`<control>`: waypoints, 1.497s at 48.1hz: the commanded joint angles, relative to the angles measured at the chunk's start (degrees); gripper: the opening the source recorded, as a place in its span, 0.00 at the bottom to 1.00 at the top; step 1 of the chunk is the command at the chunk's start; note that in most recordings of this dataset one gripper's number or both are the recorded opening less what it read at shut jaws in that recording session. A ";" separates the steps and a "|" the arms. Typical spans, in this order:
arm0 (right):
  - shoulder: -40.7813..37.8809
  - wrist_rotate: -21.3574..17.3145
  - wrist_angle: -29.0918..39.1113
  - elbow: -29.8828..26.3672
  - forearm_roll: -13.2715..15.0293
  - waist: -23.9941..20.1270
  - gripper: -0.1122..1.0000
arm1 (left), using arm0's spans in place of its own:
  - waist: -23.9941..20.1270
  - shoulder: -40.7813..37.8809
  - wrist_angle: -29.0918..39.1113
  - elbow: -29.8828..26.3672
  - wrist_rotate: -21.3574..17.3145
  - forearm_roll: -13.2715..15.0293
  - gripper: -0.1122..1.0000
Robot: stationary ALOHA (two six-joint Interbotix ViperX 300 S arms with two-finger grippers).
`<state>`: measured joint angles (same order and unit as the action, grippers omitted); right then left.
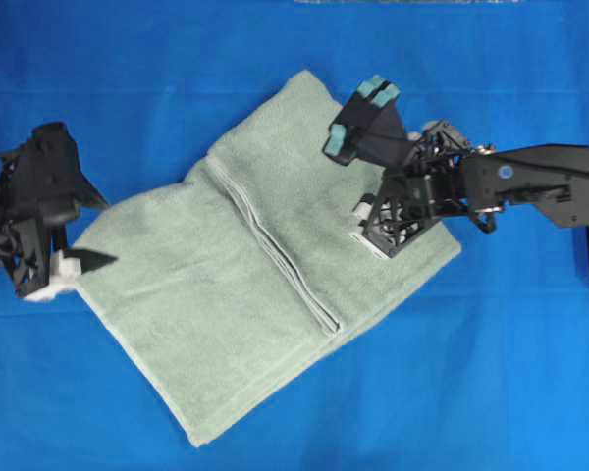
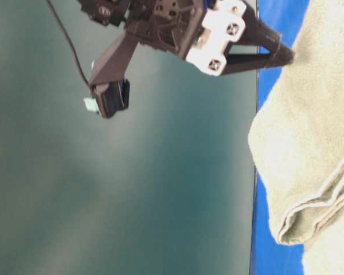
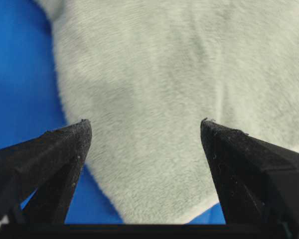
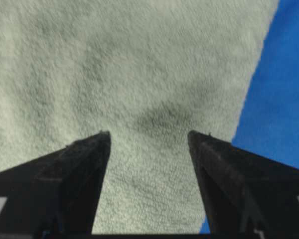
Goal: Fold a bath towel.
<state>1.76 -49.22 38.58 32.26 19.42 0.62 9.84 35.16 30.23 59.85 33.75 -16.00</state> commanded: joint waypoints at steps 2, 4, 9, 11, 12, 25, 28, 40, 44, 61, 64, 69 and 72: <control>1.49 -0.18 -1.49 0.18 0.26 0.70 0.68 | 1.23 0.35 -1.41 -2.11 -3.34 -0.18 0.86; 1.49 -0.18 -1.58 0.26 0.26 0.79 0.68 | 1.93 0.35 -2.02 -2.64 -5.62 -0.18 0.86; 1.49 -0.18 -1.67 0.18 0.26 0.97 0.68 | 6.86 0.44 -4.48 -3.69 -15.64 -0.88 0.86; 1.49 -0.18 -1.67 0.18 0.26 0.97 0.68 | 9.32 0.35 -5.54 -3.87 -21.36 -0.97 0.86; 1.49 -0.09 -1.67 0.18 0.26 0.97 0.68 | 10.55 0.26 -6.06 -3.87 -24.35 -0.97 0.86; 1.49 -0.18 -1.58 0.26 0.26 1.14 0.68 | 18.54 -2.20 -12.92 -5.98 -45.35 0.97 0.85; 1.41 -0.18 -1.67 0.18 0.26 1.14 0.68 | 19.25 -3.43 -13.18 -6.42 -45.09 0.97 0.85; 1.49 -0.18 -1.67 0.26 0.26 1.23 0.68 | 19.42 -13.97 -12.83 -8.44 -42.63 0.97 0.85; 1.49 -0.18 -1.58 0.35 0.26 1.14 0.67 | 19.42 -20.39 -12.83 -9.58 -40.69 0.97 0.85; 1.49 -0.18 -1.41 0.44 1.23 1.23 0.67 | 18.90 -37.18 -13.80 -14.85 -39.81 0.88 0.85; 1.67 -0.18 -1.41 0.44 1.23 1.14 0.67 | 18.72 -38.06 -13.97 -14.77 -39.73 0.88 0.84; 1.85 -0.18 -1.32 0.79 1.23 1.14 0.68 | 18.28 -38.58 -13.62 -14.68 -39.73 0.88 0.79; 2.11 -0.18 -1.32 1.05 1.23 1.05 0.67 | 18.19 -38.50 -13.36 -14.41 -39.55 0.88 0.69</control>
<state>2.02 -49.31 37.35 33.57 20.48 1.76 28.92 -2.99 16.35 45.44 -5.89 -14.85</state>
